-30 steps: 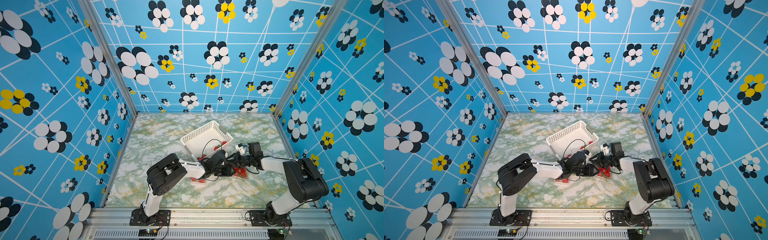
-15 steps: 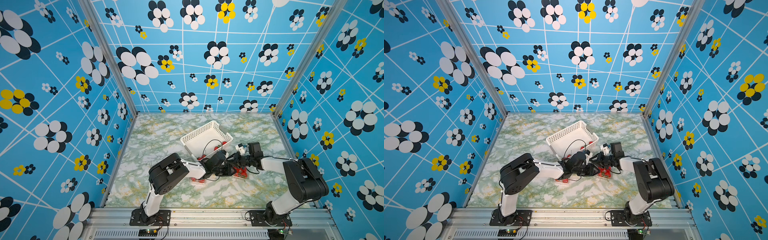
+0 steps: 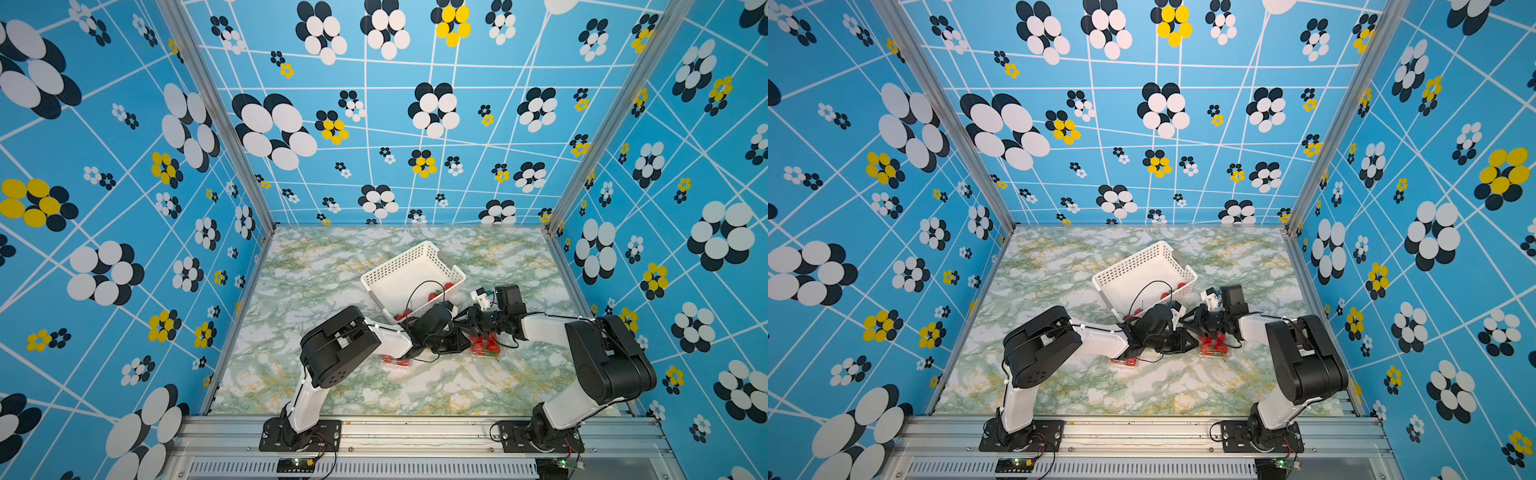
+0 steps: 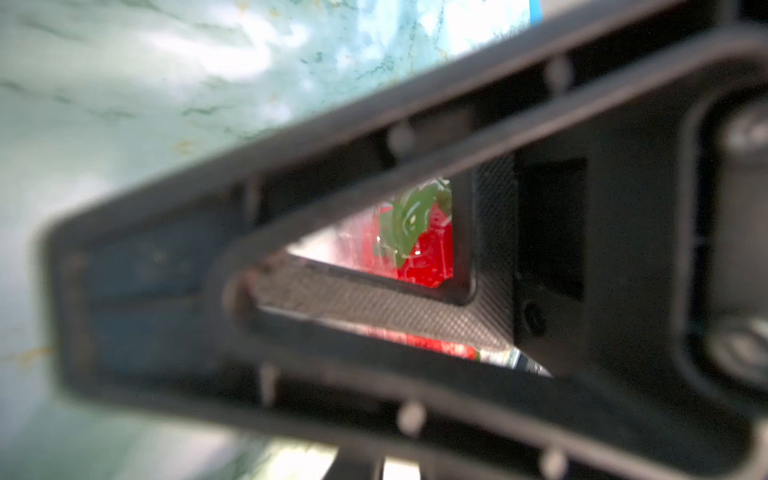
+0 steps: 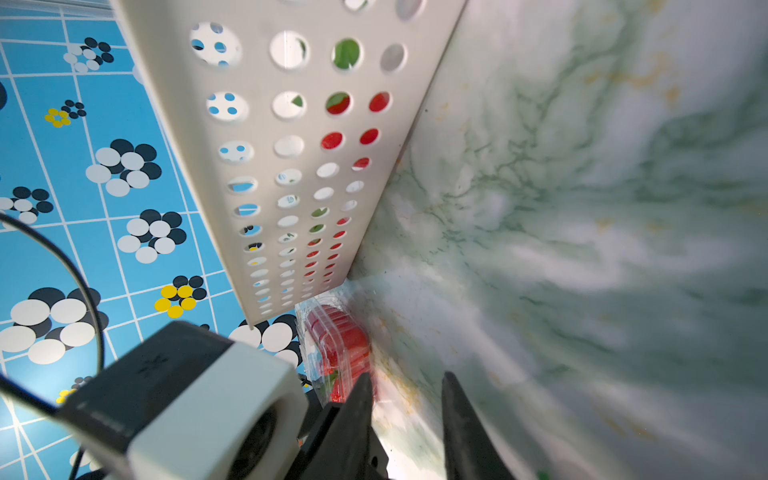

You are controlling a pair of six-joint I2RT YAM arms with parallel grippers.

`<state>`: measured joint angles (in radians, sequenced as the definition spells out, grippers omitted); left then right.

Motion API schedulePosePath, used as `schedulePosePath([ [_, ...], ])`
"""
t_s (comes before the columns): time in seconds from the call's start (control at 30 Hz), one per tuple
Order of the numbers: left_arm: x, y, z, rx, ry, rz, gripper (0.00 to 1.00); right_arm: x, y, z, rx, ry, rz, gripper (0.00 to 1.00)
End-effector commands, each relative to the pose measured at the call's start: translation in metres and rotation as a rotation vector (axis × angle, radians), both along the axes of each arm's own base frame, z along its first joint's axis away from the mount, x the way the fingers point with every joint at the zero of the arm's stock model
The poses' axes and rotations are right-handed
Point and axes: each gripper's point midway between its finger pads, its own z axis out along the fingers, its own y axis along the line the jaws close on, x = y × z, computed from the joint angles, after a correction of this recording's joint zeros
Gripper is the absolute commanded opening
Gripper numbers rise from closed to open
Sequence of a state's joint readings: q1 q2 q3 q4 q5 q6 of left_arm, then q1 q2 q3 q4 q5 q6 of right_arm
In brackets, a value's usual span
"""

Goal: Pack strawberries into containers
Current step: Close the packing box at the center of the board.

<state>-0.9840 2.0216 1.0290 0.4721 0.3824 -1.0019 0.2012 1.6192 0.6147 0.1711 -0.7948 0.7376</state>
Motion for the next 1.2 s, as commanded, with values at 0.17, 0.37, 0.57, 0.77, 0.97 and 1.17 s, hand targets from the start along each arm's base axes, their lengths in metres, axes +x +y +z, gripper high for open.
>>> schedulePosePath([
  [0.17, -0.005, 0.009, -0.016, 0.054, 0.015, -0.002, 0.33, -0.003, -0.003, -0.01, -0.011, 0.031, -0.009, 0.31],
  [0.37, -0.002, 0.014, -0.001, 0.004, -0.038, 0.017, 0.49, -0.001, -0.002, -0.001, -0.007, 0.002, 0.001, 0.31],
  [0.57, -0.003, 0.012, 0.018, -0.053, -0.098, 0.009, 0.51, 0.005, -0.001, 0.017, -0.01, -0.052, 0.017, 0.37],
  [0.77, -0.002, 0.011, 0.026, -0.065, -0.129, 0.003, 0.51, 0.01, -0.001, 0.026, -0.013, -0.076, 0.026, 0.44],
  [0.97, 0.0, 0.013, 0.033, -0.067, -0.155, 0.011, 0.52, 0.015, 0.0, 0.037, -0.016, -0.105, 0.035, 0.49],
  [1.17, 0.003, 0.017, 0.038, -0.06, -0.176, 0.025, 0.53, 0.022, 0.001, 0.051, -0.021, -0.138, 0.046, 0.53],
])
